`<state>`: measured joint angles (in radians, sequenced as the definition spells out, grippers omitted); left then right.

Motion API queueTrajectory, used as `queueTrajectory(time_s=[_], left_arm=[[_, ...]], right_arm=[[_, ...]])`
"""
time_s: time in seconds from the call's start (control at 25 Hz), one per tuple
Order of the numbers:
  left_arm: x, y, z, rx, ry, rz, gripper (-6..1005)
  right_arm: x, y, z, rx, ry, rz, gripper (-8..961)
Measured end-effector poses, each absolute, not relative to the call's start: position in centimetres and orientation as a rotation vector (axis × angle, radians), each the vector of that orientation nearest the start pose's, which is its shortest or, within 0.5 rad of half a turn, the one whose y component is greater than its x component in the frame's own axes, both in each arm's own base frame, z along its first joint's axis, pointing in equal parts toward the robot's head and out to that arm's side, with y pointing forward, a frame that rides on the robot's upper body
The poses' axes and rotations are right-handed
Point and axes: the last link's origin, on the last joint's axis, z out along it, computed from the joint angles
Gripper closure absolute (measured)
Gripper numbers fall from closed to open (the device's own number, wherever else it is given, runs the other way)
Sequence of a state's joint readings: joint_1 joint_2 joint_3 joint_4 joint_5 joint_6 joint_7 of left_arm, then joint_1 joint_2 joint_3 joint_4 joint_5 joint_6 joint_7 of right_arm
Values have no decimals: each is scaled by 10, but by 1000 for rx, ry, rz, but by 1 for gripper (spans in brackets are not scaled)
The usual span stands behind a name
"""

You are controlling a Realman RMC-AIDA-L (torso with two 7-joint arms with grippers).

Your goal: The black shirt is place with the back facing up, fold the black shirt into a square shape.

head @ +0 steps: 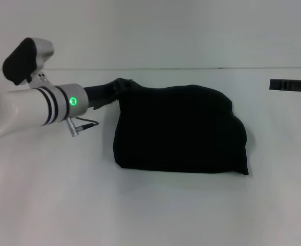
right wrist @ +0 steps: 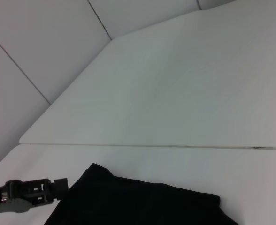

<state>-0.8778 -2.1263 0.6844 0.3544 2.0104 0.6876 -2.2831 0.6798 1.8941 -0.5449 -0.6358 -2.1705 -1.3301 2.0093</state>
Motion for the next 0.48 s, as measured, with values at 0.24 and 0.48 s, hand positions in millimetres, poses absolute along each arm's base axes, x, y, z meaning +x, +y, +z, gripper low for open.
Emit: queueTrajectory(time_s=[0.24, 0.48], left_arm=[[-248, 443, -19, -1796, -1656, -774, 503], [-240, 417, 21, -2021, -1479, -945, 301]], right_arm=[[285, 409, 96, -2261, 1255, 553, 13], [280, 406, 100, -2290, 1224, 605, 13]])
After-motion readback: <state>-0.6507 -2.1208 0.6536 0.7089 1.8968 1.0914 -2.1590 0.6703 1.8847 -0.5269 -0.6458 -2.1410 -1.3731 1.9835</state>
